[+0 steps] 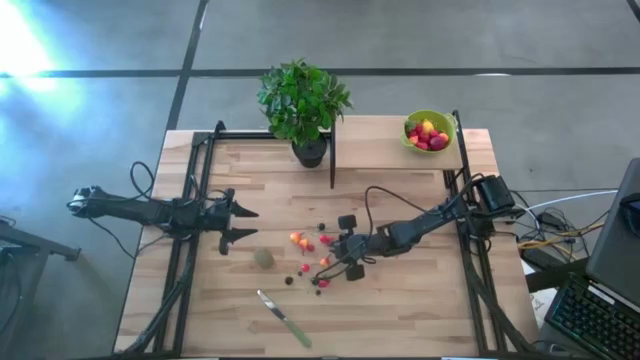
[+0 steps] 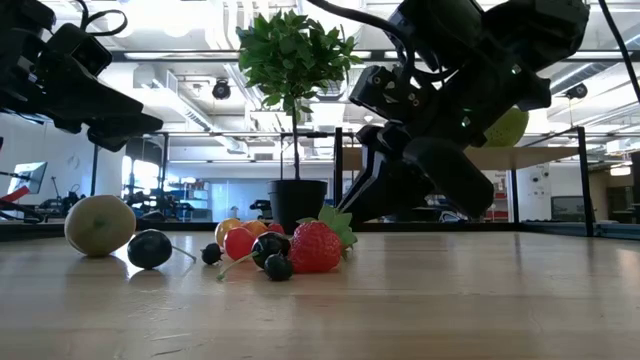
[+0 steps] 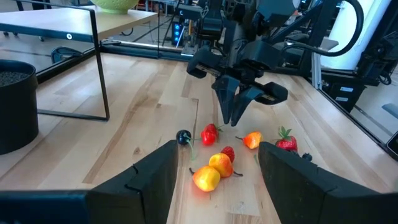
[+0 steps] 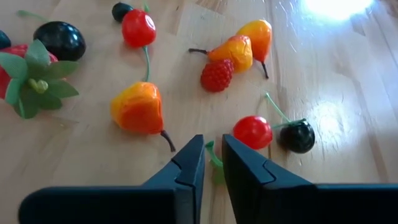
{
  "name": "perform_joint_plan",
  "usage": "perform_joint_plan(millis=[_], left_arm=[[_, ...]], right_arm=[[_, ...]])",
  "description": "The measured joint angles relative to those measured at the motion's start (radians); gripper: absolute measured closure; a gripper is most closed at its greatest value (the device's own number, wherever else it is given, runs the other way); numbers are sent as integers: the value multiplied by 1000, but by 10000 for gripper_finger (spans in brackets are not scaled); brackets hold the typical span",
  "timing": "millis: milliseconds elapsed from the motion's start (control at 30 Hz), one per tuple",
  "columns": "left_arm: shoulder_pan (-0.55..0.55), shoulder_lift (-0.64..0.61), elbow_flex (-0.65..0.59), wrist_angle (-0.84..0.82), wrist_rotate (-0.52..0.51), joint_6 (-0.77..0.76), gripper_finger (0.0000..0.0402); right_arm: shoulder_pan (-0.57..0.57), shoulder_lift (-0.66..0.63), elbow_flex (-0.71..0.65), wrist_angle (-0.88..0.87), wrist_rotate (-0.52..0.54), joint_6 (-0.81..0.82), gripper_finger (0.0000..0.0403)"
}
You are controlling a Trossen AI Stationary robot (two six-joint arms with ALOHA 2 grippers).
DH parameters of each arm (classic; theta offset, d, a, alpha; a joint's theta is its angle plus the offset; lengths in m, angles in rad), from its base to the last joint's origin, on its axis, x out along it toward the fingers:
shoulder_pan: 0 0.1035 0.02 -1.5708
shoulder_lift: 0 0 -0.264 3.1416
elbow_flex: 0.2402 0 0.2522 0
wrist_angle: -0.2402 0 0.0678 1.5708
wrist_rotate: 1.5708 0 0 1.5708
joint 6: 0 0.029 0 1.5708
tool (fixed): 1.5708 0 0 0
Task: Pick & Place Fruit
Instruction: Put the strawberry into the green strainer bowl on the shelf
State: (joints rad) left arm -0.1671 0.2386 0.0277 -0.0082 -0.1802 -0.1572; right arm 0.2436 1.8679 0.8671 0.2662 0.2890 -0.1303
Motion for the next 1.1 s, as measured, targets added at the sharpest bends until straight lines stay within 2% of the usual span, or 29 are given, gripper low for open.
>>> perform_joint_plan(millis=[233, 633, 767, 1100], left_arm=[[0, 0, 0, 0, 0, 0, 172], [0, 0, 0, 0, 0, 0, 172], [0, 0, 0, 0, 0, 0, 172], [0, 3, 0, 0, 0, 0, 172]], right_arm=[[0, 0, 0, 1, 0, -2, 390], [0, -24, 4, -14, -1, -4, 395], [0, -106, 5, -72, 5, -9, 395], [-13, -447, 3, -358, 193, -70, 395]])
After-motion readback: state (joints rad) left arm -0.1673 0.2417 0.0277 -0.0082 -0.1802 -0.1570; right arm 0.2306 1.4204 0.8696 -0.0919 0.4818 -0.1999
